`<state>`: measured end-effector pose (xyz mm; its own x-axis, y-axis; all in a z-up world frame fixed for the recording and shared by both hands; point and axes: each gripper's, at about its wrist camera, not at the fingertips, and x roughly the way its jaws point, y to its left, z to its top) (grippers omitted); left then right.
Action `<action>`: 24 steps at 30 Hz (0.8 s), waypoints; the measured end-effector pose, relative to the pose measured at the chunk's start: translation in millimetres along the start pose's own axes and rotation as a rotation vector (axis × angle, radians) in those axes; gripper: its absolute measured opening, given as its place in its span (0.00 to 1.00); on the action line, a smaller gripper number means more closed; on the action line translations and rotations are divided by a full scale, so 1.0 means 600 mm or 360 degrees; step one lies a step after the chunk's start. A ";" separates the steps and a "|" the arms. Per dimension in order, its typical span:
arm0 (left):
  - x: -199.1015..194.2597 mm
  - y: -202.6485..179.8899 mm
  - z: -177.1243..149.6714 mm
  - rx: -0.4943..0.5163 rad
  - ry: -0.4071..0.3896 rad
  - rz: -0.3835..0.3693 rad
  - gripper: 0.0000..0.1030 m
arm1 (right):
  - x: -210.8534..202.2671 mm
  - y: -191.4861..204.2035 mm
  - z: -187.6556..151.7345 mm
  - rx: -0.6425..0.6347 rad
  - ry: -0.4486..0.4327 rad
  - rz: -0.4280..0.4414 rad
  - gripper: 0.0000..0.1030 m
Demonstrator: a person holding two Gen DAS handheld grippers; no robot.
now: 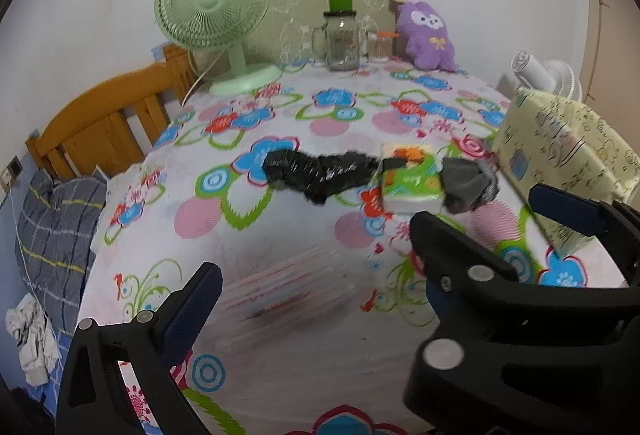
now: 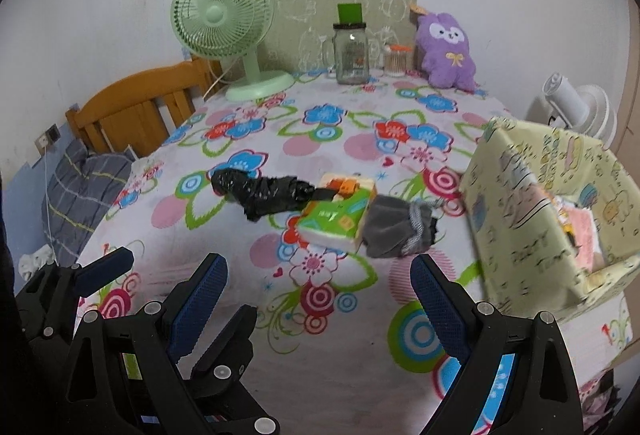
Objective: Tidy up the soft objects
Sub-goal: 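Withdraw both tools from the box back over the table, then grasp the clear bag of straws with the left gripper and lift it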
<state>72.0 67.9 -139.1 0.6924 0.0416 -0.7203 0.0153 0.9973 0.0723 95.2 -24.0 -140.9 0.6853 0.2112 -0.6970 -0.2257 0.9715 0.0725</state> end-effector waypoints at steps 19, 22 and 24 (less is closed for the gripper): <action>0.068 0.035 -0.030 0.0020 0.0122 0.0042 1.00 | 0.069 0.015 -0.010 0.0003 0.0173 -0.0021 0.92; 0.072 0.035 -0.027 0.0003 0.0120 0.0037 1.00 | 0.071 0.016 -0.009 -0.0001 0.0177 -0.0024 0.92; 0.074 0.035 -0.025 -0.0011 0.0121 0.0029 0.99 | 0.072 0.016 -0.009 -0.0009 0.0178 -0.0034 0.92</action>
<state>92.4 91.6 -180.1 0.6359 0.0642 -0.7691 -0.0022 0.9967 0.0813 118.9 -6.0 -174.2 0.6085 0.1766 -0.7737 -0.2160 0.9750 0.0526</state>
